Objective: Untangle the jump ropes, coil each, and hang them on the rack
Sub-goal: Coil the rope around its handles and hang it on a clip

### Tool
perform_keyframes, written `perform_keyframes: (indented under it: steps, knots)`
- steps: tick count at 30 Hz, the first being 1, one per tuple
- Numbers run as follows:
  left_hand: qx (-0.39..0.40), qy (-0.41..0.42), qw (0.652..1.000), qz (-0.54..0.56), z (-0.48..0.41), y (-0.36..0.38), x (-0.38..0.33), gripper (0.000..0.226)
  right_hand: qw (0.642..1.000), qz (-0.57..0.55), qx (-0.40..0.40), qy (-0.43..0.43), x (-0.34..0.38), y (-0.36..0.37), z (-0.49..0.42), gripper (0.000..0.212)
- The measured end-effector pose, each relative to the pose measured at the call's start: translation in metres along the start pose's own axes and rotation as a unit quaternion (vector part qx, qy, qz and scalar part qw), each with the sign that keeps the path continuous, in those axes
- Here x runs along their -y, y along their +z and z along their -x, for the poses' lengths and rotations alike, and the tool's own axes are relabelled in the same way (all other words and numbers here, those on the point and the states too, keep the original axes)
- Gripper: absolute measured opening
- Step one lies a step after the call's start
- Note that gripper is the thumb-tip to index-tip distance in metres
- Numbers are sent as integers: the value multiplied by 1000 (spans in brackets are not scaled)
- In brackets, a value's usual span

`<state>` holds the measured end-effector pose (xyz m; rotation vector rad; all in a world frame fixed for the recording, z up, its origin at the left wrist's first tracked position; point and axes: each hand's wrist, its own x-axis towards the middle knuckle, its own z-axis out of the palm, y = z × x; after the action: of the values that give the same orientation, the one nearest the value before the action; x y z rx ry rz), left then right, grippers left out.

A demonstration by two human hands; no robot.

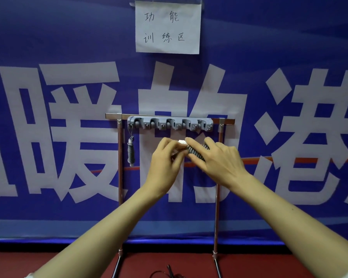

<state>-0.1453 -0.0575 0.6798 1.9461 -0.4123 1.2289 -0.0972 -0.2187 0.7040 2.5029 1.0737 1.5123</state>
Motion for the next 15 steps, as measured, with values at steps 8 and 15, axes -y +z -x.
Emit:
perform_keyframes:
  steps: [8, 15]
  knots:
    - [243, -435, 798, 340, -21, -25, -31, 38, 996, 21, -78, -42, -15, -2, -3, 51]
    - [281, -479, 745, 368, -29, -41, -31, 18, 992, 33, -87, -83, -19, -13, -4, 51]
